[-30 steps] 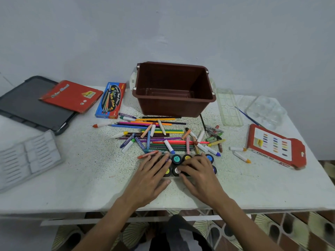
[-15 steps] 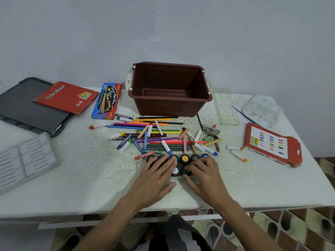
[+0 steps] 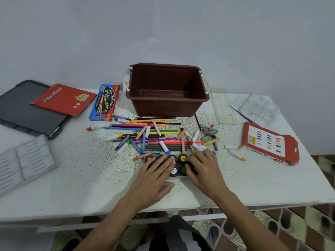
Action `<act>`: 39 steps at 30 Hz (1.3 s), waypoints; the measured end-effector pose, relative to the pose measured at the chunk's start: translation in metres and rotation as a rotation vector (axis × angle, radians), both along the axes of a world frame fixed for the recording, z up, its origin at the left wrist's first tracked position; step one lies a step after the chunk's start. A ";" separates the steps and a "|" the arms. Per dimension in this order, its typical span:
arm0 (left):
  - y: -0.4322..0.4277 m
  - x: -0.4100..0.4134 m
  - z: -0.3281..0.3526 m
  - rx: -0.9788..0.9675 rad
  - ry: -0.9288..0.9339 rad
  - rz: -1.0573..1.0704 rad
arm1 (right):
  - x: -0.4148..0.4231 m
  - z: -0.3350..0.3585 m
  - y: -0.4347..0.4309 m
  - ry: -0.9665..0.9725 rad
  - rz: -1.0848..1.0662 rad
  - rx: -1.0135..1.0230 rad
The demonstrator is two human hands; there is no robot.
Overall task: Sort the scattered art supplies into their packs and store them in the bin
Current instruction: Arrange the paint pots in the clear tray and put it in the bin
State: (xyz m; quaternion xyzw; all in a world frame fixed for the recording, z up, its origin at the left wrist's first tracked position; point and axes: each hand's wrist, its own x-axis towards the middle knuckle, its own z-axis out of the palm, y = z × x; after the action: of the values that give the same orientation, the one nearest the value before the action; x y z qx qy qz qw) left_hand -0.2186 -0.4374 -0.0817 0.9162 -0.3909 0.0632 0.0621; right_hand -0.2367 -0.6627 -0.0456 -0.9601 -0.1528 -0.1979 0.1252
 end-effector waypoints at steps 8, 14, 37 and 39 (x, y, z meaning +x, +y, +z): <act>0.000 -0.001 -0.001 -0.010 0.001 0.002 | 0.022 -0.001 -0.008 0.151 0.057 0.024; 0.000 0.000 -0.002 -0.016 -0.002 0.002 | 0.025 -0.001 -0.013 0.218 0.075 0.105; 0.001 0.001 -0.004 -0.024 -0.003 0.005 | 0.015 0.011 -0.026 0.250 -0.064 0.149; 0.001 0.001 -0.004 -0.031 -0.005 0.005 | 0.017 0.009 -0.024 0.302 -0.107 0.195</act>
State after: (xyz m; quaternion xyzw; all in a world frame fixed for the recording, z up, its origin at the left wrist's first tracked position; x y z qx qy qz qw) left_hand -0.2175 -0.4367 -0.0855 0.9158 -0.3879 0.0715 0.0752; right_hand -0.2202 -0.6867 -0.0367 -0.9690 -0.0612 -0.0719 0.2283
